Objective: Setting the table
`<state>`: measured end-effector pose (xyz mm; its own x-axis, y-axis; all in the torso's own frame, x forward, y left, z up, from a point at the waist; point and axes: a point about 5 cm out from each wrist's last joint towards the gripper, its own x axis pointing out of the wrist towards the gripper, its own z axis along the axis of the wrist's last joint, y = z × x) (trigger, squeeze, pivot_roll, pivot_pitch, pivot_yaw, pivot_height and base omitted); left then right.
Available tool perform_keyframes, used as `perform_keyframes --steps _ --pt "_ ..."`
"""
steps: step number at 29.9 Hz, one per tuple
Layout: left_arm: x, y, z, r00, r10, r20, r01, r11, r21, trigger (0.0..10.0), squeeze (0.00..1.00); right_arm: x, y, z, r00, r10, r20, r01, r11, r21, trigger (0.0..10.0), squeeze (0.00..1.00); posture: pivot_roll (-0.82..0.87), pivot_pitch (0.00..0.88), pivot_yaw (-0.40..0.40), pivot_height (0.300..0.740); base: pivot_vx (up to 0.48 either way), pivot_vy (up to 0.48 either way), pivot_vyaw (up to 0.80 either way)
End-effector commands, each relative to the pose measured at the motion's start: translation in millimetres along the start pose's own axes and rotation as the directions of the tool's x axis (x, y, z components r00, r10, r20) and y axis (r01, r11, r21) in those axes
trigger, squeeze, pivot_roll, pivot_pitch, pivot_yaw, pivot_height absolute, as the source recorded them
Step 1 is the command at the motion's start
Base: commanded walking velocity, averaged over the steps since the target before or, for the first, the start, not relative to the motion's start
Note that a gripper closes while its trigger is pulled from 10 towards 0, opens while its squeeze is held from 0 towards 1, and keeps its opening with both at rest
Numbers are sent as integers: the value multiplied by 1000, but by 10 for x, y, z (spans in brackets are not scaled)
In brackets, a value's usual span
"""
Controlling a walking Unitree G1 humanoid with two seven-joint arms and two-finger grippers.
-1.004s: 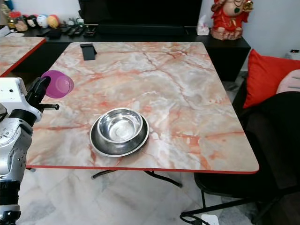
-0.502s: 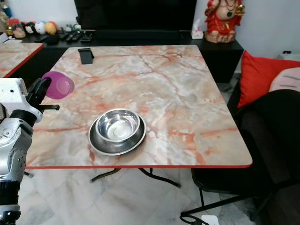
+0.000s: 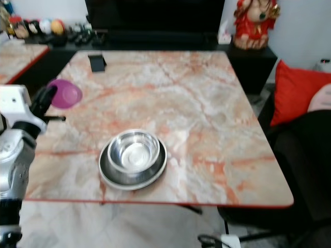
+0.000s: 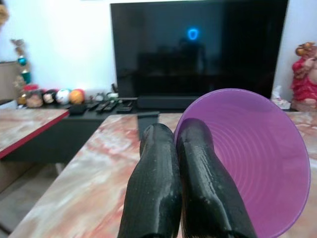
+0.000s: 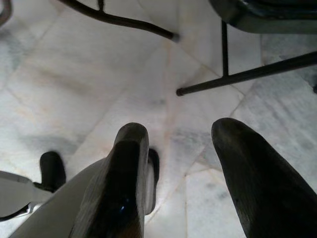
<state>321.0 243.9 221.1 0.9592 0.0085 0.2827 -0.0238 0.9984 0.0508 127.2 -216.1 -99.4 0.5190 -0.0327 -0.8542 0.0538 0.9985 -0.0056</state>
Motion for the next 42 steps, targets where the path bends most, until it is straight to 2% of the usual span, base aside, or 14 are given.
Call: perform_keyframes --steps 1,6,11,14,18,19,20,22,25,26,28,30,35,42 --pt "17 -35 37 1000 -18 11 18 1000 6 10000 0 -15 -27 -47 1000 -9 -12 9 1000 9 10000 0 -25 0 20 732 274 0 0" --pt "33 -54 59 999 -30 17 30 999 -16 10000 0 -16 -28 -50 1000 -8 -13 8 1000 7 10000 0 -25 0 20 732 49 0 0" --pt "32 -88 25 994 -99 -38 95 992 -84 10000 0 -17 -29 -53 1000 -7 -15 7 1000 3 10000 0 -25 0 20 732 0 0 0" --pt "1 -137 41 976 -206 -68 192 966 -173 10000 0 -18 -30 -54 1000 -7 -16 7 1000 0 10000 0 -21 0 18 732 0 0 0" --pt "-38 -167 13 948 -293 -127 267 946 -186 10000 0 -16 -27 -51 1000 -5 -16 5 1000 -1 10000 0 -18 0 18 732 0 0 0" --pt "-56 -158 -37 931 -311 -193 286 947 -146 10000 0 -16 -27 -50 1000 -4 -17 4 1000 -2 10000 0 -16 0 19 732 0 0 0" --pt "-56 -158 -37 931 -311 -193 286 947 -146 10000 0 -16 -27 -50 1000 -4 -17 4 1000 -2 10000 0 -16 0 19 732 0 0 0" --pt "-66 -125 -127 906 -309 -290 281 950 -134 10000 0 -15 -26 -49 1000 -3 -18 3 1000 -3 10000 0 -13 0 19 732 0 0 0" --pt "-24 -29 -233 886 -241 -396 196 969 -151 10000 0 -13 -22 -46 1000 -2 -19 1 1000 -7 10000 0 -11 0 22 732 0 0 0" --pt "-5 3 -255 880 -216 -423 175 976 -134 10000 0 -13 -21 -45 1000 -1 -19 1 1000 -7 10000 0 -12 0 22 732 0 0 0" --pt "57 88 -269 854 -155 -497 96 985 -143 10000 0 -11 -15 -44 1000 1 -18 -1 1000 -5 10000 0 -17 0 26 732 0 0 0" --pt "66 98 -266 844 -150 -515 86 986 -145 10000 0 -11 -14 -44 1000 1 -18 -1 1000 -4 10000 0 -18 0 28 732 0 0 0" --pt "55 84 -255 789 -184 -586 92 979 -183 10000 0 -10 -9 -46 1000 -1 -20 1 1000 0 10000 0 -12 0 33 732 0 0 0" --pt "22 57 -276 751 -212 -625 82 970 -229 10000 0 -9 -4 -47 1000 4 -24 -4 1000 -4 10000 0 -4 0 34 732 0 0 0"
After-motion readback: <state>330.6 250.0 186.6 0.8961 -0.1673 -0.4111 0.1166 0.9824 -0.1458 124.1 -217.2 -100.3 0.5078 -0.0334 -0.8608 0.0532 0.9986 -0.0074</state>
